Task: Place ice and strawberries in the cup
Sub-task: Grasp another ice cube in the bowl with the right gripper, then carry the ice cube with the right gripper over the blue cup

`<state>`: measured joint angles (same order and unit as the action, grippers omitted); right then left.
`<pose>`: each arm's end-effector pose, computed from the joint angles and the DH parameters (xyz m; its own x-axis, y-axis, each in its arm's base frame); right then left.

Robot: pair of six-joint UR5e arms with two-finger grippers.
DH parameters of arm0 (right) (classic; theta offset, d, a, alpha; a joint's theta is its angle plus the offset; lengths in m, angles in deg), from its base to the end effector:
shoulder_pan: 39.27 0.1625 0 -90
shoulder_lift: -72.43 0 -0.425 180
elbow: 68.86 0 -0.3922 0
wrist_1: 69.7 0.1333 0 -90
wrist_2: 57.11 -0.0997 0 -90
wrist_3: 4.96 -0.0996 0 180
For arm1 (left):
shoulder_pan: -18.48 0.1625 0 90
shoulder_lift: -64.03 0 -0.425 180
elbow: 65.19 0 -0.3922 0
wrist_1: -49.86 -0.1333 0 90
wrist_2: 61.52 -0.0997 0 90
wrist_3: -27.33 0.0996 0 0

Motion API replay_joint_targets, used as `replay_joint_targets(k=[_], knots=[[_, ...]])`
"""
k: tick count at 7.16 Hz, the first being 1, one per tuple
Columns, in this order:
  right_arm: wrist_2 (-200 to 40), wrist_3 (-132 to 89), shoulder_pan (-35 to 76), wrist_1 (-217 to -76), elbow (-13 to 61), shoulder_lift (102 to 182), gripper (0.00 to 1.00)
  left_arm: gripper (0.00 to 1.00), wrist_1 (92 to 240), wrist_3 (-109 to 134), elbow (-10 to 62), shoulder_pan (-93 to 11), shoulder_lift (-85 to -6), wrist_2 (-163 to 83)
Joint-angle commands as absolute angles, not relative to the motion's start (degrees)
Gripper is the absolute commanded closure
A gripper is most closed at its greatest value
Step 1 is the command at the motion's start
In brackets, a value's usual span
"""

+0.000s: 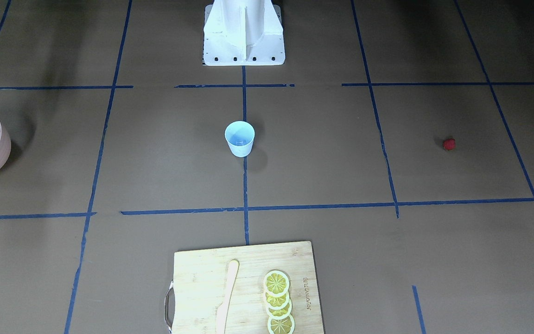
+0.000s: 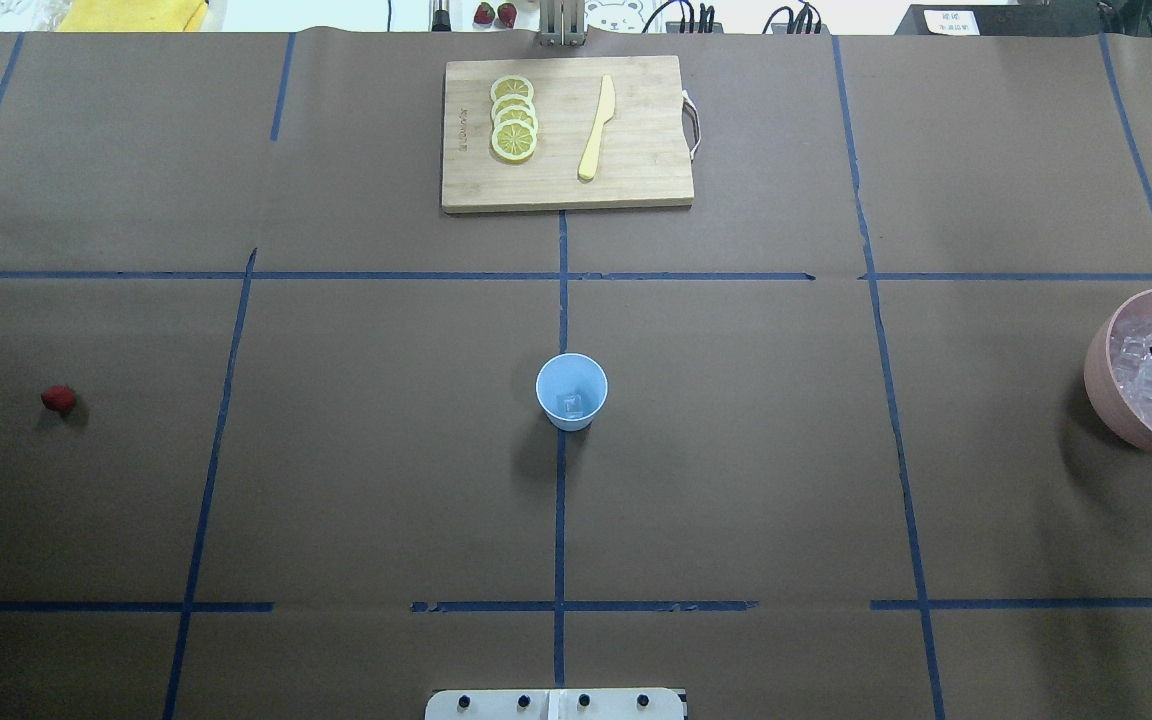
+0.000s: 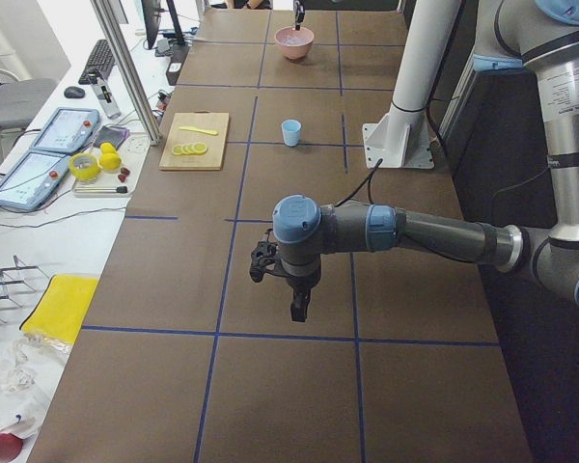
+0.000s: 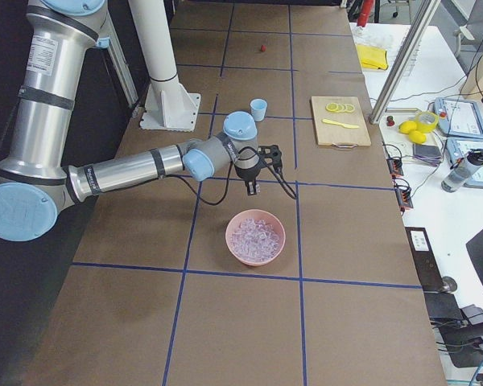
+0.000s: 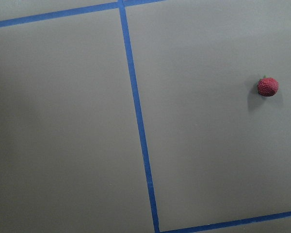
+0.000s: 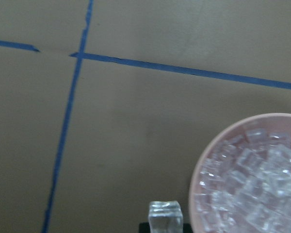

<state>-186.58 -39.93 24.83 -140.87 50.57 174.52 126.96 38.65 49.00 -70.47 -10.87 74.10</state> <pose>-0.1167 -0.4005 0.4644 0.6369 -0.1367 0.7588 -0.0151 0.9818 0.1895 -0.0553 -0.3725 0.5870 0.6830 0.1618 -0.7123 -0.1554 0.9850 0.0748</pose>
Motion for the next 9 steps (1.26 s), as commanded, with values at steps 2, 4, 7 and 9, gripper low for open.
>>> replay_joint_targets(k=[2,4,7,9], knots=[[-185.7,-67.72,14.56,-141.15,51.64,160.63,0.99,0.0,127.03,38.58,49.33,-70.55,-11.29,74.1],[-180.01,-84.94,4.21,-141.59,51.29,151.4,0.99,0.0,127.03,38.58,49.42,-70.55,-11.29,74.1],[-162.01,-97.74,-10.49,-153.87,42.55,130.69,0.99,0.0,127.03,38.58,49.33,-70.55,-11.2,74.1],[-160.99,-101.29,-11.58,-153.72,32.7,122.3,0.99,0.0,127.03,38.58,49.33,-70.55,-11.02,74.18]])
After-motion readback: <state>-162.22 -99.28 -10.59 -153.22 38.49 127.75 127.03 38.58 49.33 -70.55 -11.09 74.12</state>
